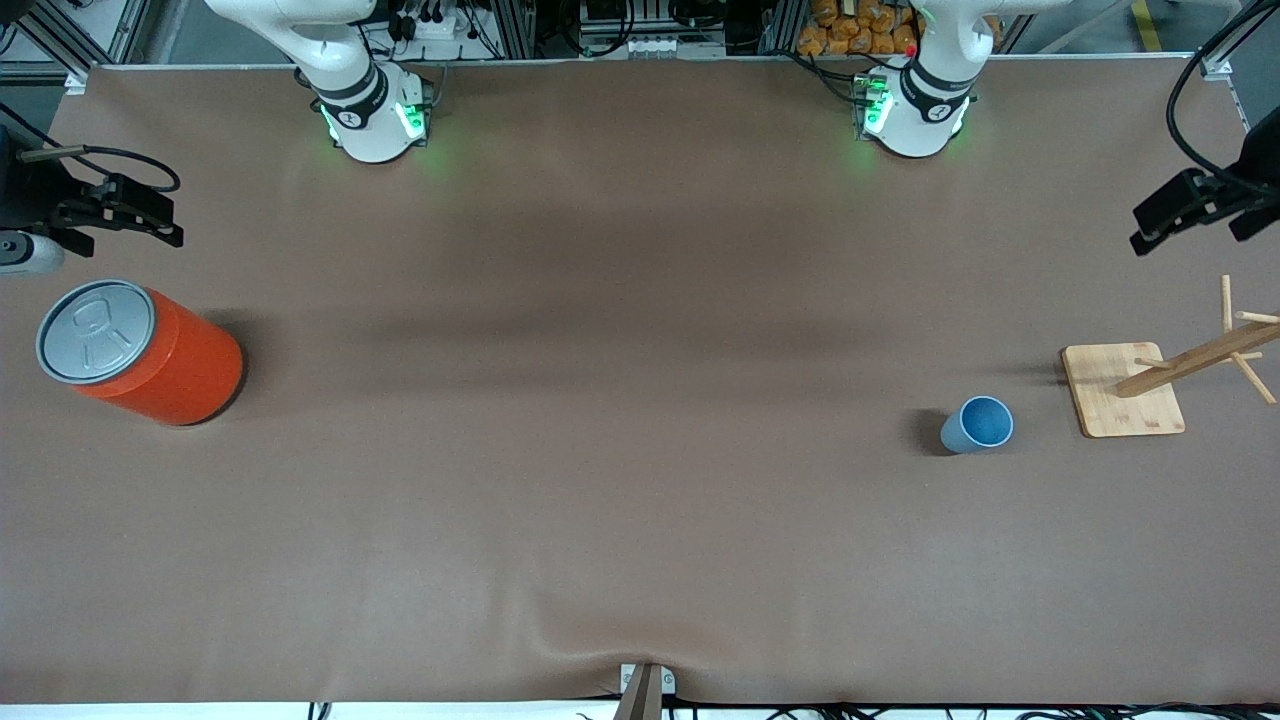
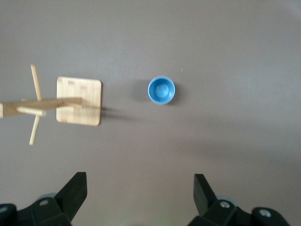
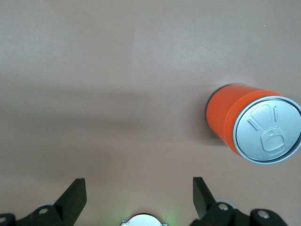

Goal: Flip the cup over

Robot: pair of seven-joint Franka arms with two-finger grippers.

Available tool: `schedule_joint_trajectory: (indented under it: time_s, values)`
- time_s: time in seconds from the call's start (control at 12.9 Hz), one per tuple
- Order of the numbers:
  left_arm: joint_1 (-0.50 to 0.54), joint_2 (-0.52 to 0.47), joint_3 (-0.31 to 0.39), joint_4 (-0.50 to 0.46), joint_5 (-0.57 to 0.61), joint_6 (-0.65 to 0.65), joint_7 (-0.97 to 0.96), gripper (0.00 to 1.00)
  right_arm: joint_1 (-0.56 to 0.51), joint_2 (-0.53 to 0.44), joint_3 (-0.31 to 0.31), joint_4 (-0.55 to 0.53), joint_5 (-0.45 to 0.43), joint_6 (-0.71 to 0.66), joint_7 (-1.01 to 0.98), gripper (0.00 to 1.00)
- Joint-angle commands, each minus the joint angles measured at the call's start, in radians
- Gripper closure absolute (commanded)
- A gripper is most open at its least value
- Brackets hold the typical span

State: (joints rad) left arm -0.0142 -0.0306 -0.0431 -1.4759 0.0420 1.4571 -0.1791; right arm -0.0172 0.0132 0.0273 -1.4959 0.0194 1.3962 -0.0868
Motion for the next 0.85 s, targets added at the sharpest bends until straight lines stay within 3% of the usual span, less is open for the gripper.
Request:
schedule_joint_trajectory:
  time_s: [0.0, 0.15, 0.77]
  values:
    - [-0.023, -0.083, 0.017, -0.087, -0.030, -0.026, 0.016, 0.00, 0.005, 0.011, -0.003, 0.020, 0.008, -0.008, 0.006, 0.00]
    - [-0.021, -0.094, 0.020, -0.109, -0.066, -0.023, 0.076, 0.00, 0.005, 0.011, -0.003, 0.020, 0.008, -0.006, 0.006, 0.00]
    - [-0.041, -0.080, 0.020, -0.086, -0.033, -0.018, 0.067, 0.00, 0.005, 0.011, -0.003, 0.020, 0.008, -0.006, 0.006, 0.00]
